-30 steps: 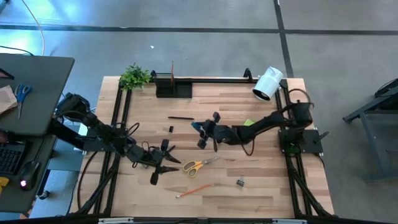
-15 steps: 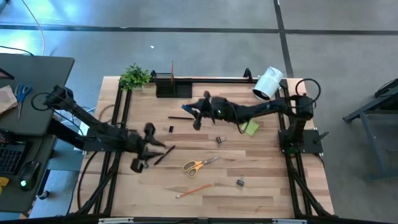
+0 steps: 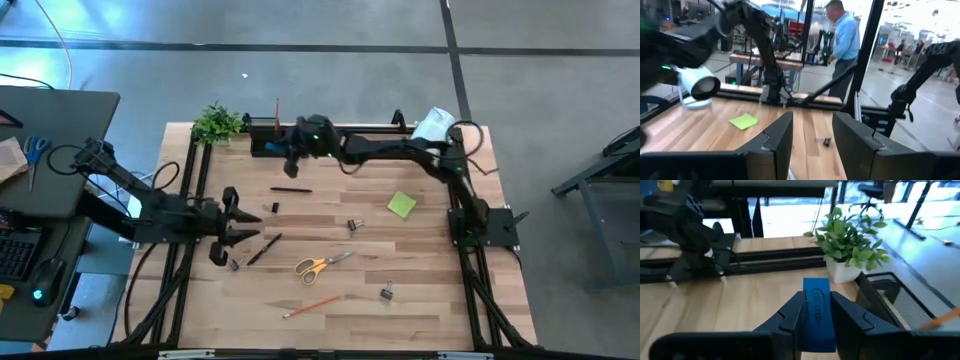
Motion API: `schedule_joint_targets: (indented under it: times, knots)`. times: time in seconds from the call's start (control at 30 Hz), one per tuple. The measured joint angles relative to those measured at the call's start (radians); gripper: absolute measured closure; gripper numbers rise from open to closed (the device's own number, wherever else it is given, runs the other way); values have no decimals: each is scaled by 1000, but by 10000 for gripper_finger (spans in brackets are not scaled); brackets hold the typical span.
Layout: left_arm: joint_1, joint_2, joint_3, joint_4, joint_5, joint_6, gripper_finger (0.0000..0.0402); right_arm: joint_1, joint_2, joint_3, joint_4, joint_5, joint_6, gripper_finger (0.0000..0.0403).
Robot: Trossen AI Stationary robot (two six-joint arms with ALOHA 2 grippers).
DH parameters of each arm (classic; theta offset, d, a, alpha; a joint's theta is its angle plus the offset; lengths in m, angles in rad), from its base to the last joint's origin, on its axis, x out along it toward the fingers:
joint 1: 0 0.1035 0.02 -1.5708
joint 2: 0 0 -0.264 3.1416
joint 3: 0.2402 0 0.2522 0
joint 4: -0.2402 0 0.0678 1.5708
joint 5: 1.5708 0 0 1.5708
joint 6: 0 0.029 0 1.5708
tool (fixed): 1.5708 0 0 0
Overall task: Pick and place office supplies into organizer
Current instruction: Put the blue eraser into the bottom left section of the desk organizer
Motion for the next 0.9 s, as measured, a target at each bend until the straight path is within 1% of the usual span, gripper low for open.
schedule_joint_targets:
  times: [0.07, 0.27, 0.37, 0.43, 0.53, 0.67, 0.77, 0.9]
  knots:
    - [0, 6, 0, 5, 0, 0, 275, -10, 66, 102, -75, -24, -20, 329]
    - [0, 0, 0, 6, 10, -8, 275, -41, 247, 394, -313, -28, -80, 329]
    - [0, 4, 0, -2, 30, -19, 275, -58, 298, 499, -383, -28, -85, 329]
    - [0, 9, 0, -18, 34, -33, 275, -67, 319, 543, -414, -26, -87, 329]
    - [0, 9, 0, -29, 34, -42, 275, -77, 323, 548, -412, -28, -79, 329]
    - [0, 9, 0, -40, 34, -53, 275, -87, 323, 542, -407, -69, -51, 322]
    - [0, 10, 0, -44, 34, -61, 275, -88, 323, 543, -397, -53, -33, 299]
    - [0, 12, 0, -52, 34, -66, 275, -88, 323, 543, -398, -8, -26, 255]
